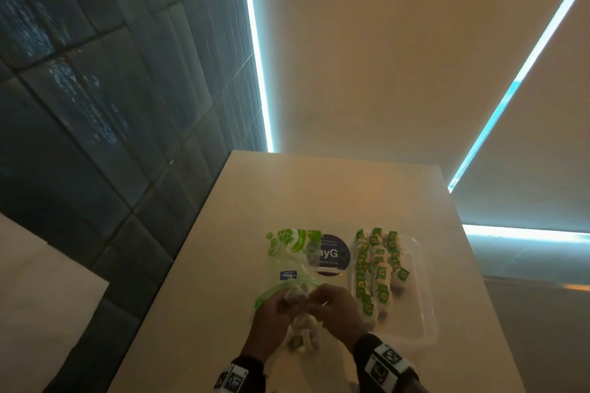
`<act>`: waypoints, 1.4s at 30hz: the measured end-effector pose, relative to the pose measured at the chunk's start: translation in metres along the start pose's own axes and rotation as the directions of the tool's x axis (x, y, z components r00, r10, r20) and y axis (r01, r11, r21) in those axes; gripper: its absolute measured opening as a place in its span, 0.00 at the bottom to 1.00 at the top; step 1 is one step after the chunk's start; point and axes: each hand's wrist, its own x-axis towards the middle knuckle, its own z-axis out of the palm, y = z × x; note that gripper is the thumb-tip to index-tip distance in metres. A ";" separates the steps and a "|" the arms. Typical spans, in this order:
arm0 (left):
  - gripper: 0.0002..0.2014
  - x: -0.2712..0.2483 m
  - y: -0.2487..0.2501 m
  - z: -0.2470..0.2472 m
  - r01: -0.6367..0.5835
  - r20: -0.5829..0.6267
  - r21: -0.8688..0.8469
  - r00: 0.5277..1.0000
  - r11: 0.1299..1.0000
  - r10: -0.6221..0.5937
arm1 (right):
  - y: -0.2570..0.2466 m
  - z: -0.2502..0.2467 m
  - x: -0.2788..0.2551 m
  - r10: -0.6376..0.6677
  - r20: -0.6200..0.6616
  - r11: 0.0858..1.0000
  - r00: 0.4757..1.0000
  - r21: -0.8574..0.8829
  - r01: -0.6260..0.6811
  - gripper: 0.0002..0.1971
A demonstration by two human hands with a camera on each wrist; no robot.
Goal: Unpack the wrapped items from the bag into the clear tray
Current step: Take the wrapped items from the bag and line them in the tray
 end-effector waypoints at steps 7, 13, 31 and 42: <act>0.13 -0.008 0.014 0.003 0.058 0.002 -0.216 0.998 0.975 -0.059 | -0.008 -0.012 -0.014 0.041 0.013 0.935 0.999 0.352 -0.043 0.01; 0.17 -0.017 0.027 0.007 0.149 0.026 -0.394 0.988 0.907 -0.151 | -0.008 -0.018 -0.018 0.037 0.008 0.865 0.999 0.500 -0.036 0.04; 0.15 -0.029 -0.023 0.015 -0.066 0.042 0.799 0.998 0.598 0.054 | 0.004 -0.032 -0.017 0.177 -0.129 0.874 0.976 0.476 -0.095 0.03; 0.09 -0.026 -0.021 0.030 0.039 -0.032 0.810 0.999 0.586 -0.022 | 0.009 -0.042 -0.029 0.141 0.005 0.918 0.990 0.374 -0.133 0.06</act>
